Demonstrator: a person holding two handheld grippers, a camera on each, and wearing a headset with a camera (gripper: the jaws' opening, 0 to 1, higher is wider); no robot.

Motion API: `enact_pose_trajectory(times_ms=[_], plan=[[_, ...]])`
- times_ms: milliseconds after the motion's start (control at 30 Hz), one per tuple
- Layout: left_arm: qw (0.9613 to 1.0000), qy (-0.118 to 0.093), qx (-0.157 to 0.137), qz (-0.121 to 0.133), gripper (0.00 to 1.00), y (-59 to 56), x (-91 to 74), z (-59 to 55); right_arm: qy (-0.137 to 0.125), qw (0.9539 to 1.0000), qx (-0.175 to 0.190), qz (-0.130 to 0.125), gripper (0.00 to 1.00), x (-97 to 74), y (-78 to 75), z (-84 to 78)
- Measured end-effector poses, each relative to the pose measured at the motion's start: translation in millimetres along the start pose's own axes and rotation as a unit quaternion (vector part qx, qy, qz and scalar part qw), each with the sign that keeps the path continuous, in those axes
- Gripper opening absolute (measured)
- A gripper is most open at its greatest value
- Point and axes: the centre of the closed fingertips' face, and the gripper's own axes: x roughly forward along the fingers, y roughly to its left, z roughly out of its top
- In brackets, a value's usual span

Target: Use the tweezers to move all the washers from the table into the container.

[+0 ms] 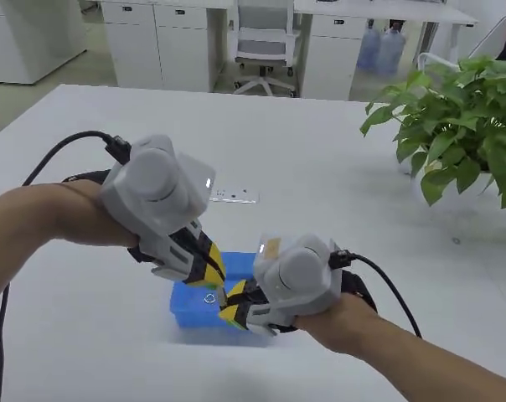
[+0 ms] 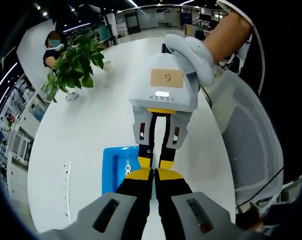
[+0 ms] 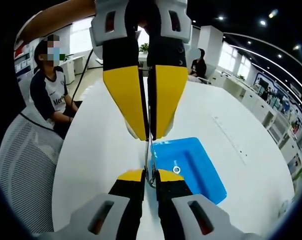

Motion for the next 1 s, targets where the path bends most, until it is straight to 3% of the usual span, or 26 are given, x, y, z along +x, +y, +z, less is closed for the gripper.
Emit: enact_pose_trajectory(times_ms=[433, 1000], plan=[[1.0, 0.002, -0.001, 0.007, 0.06, 22.6, 0.2, -8.9, -0.005, 1.0, 0.005, -0.004, 0.1, 10.6, -21.2, 2.3], [1.0, 0.005, -0.005, 0.001, 0.06, 40.1, 13.2, -24.7, -0.003, 0.9998, 0.02, -0.006, 0.1, 28.3, -36.8, -8.5]])
